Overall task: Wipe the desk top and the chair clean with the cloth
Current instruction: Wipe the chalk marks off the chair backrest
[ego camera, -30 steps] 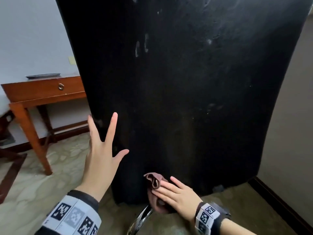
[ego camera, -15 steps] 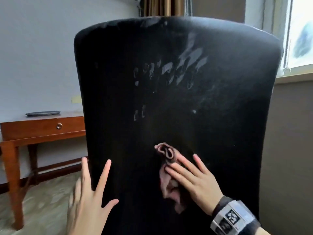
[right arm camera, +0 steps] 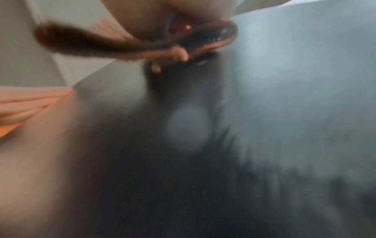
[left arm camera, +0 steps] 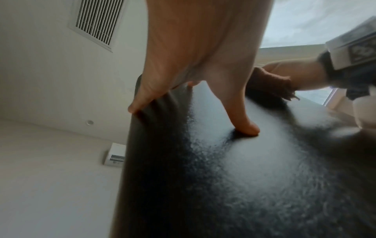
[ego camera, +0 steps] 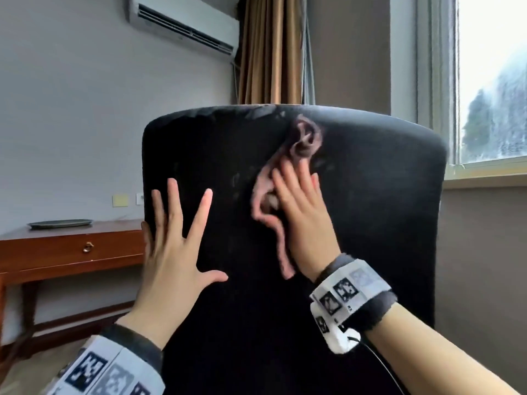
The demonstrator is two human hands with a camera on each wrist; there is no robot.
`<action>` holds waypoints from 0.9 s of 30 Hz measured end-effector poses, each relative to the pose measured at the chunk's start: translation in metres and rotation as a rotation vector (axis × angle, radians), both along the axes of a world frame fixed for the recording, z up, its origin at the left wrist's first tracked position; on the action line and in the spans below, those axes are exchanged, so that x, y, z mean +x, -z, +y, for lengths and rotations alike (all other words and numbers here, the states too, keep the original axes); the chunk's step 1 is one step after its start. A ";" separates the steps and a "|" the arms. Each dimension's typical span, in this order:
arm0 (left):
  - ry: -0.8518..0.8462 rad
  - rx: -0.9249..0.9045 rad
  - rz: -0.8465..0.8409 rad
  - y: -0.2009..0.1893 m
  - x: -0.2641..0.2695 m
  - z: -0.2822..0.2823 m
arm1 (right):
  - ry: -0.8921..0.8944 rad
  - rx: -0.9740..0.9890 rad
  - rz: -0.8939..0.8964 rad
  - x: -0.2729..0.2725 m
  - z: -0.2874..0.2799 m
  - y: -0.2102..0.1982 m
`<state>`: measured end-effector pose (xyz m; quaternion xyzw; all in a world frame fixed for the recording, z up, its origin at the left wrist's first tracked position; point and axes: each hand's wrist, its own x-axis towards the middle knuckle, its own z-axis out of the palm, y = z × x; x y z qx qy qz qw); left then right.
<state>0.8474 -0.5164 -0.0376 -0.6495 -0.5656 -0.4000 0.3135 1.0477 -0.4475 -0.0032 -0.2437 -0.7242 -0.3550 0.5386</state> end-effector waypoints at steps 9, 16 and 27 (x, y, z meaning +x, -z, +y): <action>0.067 0.051 0.011 0.007 -0.007 0.003 | 0.308 0.143 0.105 0.046 -0.004 -0.061; 0.072 0.032 0.006 0.009 -0.007 0.005 | 0.299 0.164 -0.320 0.028 0.012 0.021; 0.109 0.026 -0.008 0.011 -0.007 0.004 | 0.303 0.143 -0.364 0.015 0.003 0.007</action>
